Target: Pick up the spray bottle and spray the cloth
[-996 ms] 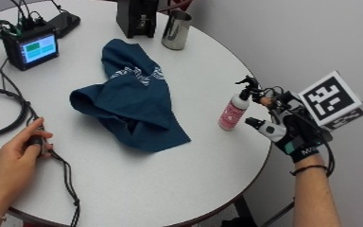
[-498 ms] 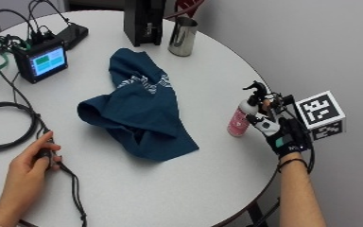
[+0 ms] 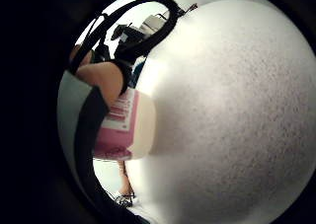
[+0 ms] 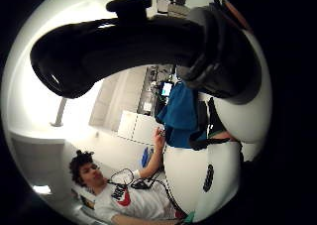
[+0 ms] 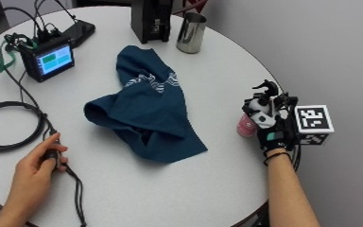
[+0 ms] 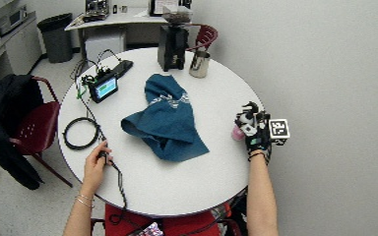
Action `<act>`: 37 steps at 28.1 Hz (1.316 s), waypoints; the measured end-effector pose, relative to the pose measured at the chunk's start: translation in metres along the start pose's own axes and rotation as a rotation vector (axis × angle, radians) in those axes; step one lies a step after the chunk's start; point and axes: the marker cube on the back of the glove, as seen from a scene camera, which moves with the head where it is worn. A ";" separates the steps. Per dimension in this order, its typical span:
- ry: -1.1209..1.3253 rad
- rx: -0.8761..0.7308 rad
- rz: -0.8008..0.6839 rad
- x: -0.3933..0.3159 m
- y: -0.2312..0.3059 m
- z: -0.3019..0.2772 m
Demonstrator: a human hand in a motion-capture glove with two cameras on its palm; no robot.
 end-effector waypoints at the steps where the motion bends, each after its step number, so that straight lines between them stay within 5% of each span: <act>1: -0.004 0.002 0.003 0.003 0.004 -0.002; 9: 0.039 -0.057 -0.012 -0.006 0.013 -0.011; 22: 0.504 -0.426 -0.050 -0.120 0.002 -0.008; 31: 0.578 -0.713 0.154 -0.031 0.063 0.046; 37: 0.553 -0.688 0.087 -0.080 0.041 0.037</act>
